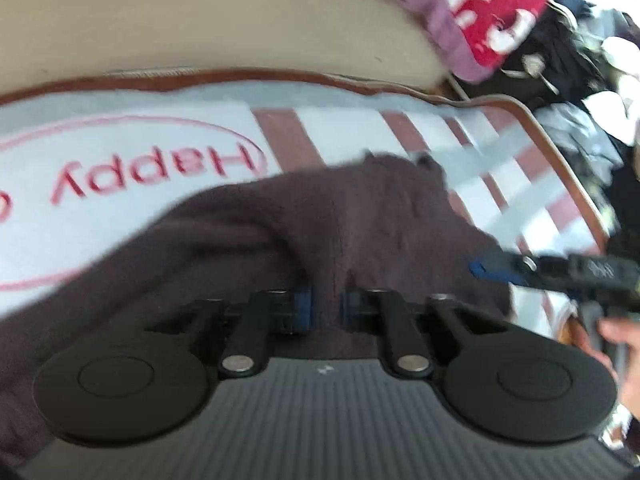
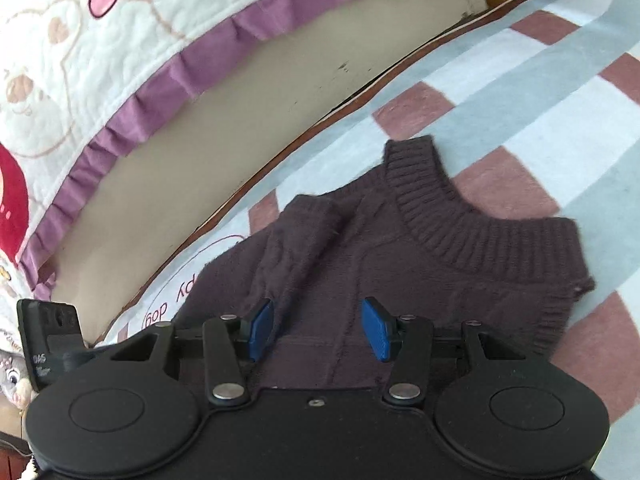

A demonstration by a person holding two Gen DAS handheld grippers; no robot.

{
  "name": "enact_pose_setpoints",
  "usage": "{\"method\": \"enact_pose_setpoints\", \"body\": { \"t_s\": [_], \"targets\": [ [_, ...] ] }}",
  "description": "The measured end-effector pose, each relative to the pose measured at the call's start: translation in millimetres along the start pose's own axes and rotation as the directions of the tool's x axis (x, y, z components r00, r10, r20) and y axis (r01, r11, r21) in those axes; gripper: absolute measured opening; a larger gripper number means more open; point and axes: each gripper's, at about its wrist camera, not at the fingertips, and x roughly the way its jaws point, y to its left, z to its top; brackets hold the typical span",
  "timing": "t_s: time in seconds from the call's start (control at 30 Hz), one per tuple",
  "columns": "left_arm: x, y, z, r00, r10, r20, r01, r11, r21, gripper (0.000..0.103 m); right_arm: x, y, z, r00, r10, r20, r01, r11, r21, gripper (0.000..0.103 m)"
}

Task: Fold clothes

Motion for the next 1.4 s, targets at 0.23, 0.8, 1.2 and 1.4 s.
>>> {"method": "enact_pose_setpoints", "body": {
  "t_s": [0.23, 0.8, 1.2, 1.4],
  "targets": [
    [-3, -6, -22, 0.983, -0.164, -0.079, 0.156, 0.983, -0.098, 0.012, 15, -3, 4, 1.0, -0.024, 0.001, 0.024, 0.999, 0.029, 0.061],
    [5, 27, 22, 0.997, 0.076, 0.005, -0.073, 0.977, -0.201, 0.027, 2, 17, 11, 0.985, -0.147, 0.085, 0.161, 0.968, -0.194, 0.013],
    [-84, -21, -21, 0.925, 0.359, 0.124, -0.371, 0.924, 0.092, 0.07, -84, -28, -48, 0.957, -0.242, 0.161, 0.249, 0.968, -0.023, 0.049],
    [-158, 23, -80, 0.837, 0.547, 0.0, -0.547, 0.837, -0.028, 0.07, -89, -3, -94, 0.968, -0.19, 0.163, 0.205, 0.975, -0.081, 0.057]
  ]
}}
